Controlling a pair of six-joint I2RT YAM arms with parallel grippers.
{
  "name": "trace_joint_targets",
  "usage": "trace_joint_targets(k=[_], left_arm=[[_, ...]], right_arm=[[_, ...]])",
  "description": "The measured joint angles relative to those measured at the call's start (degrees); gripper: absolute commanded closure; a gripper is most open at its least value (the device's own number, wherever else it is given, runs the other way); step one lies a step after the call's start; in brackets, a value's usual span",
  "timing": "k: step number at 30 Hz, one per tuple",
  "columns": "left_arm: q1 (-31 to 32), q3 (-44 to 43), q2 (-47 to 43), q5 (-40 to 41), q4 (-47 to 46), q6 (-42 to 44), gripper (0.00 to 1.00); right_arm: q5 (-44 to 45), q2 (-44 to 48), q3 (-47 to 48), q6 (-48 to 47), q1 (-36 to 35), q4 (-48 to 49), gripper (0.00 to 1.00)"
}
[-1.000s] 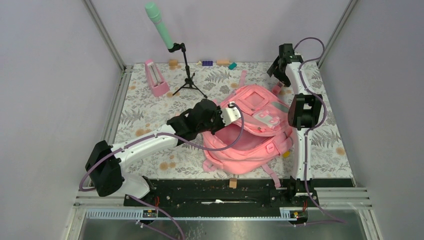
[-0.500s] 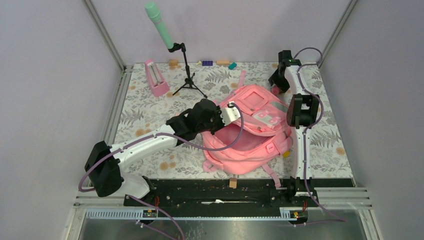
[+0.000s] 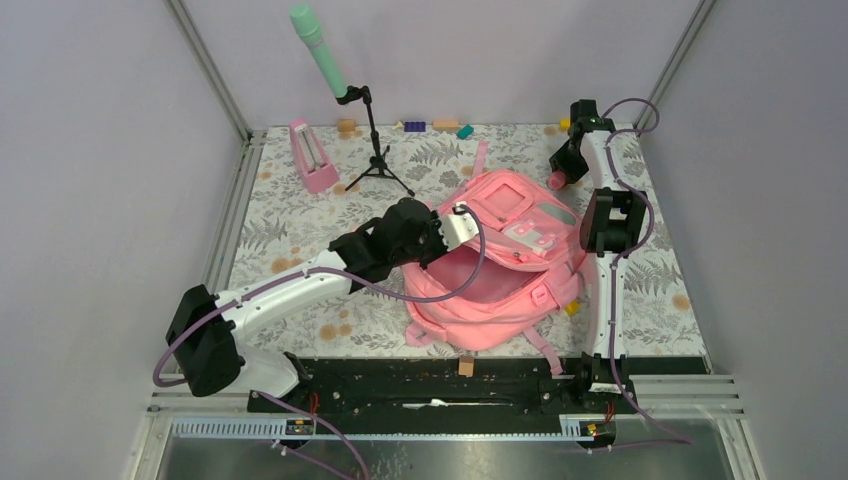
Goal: Pack the student bag
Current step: Pick up the stationery from the center of the board.
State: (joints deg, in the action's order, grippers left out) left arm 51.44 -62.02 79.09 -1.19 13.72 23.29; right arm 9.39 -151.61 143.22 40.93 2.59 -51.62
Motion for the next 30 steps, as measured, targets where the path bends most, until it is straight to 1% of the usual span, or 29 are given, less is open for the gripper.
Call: trace_joint_targets(k=[2, 3, 5, 10, 14, 18, 25, 27, 30], left_arm=[[0.02, 0.0, -0.04, 0.09, 0.0, 0.0, 1.0], [0.02, 0.0, -0.04, 0.09, 0.0, 0.0, 1.0], [0.02, 0.0, -0.11, 0.11, 0.0, 0.0, 1.0], [0.02, 0.0, -0.17, 0.11, 0.0, 0.0, 1.0], [0.02, 0.0, -0.17, 0.11, 0.0, 0.0, 1.0], [0.02, 0.0, -0.2, 0.09, 0.02, -0.15, 1.0], [0.02, 0.02, -0.72, -0.09, 0.2, -1.2, 1.0], [0.02, 0.02, -0.72, -0.04, 0.31, -1.81, 1.0], [0.02, 0.02, -0.72, 0.31, 0.37, -2.99, 1.0]], right_arm=[[-0.07, 0.0, -0.07, 0.0, 0.0, 0.07, 0.96], [-0.09, 0.09, -0.46, -0.02, 0.0, 0.39, 1.0], [-0.13, 1.14, -2.67, -0.09, 0.0, 2.03, 1.0], [-0.79, 5.99, -11.78, -0.98, 0.0, 7.41, 1.0], [-0.96, 8.46, -14.58, -3.5, -0.02, 7.93, 1.0], [0.02, 13.11, -16.7, -6.64, -0.02, 8.98, 1.0], [1.05, 25.16, -17.35, -11.41, -0.02, 11.96, 1.0], [0.85, 29.35, -19.47, -12.28, -0.02, 13.22, 1.0], [-1.4, 37.9, -26.47, -13.55, -0.02, 14.43, 1.0]])
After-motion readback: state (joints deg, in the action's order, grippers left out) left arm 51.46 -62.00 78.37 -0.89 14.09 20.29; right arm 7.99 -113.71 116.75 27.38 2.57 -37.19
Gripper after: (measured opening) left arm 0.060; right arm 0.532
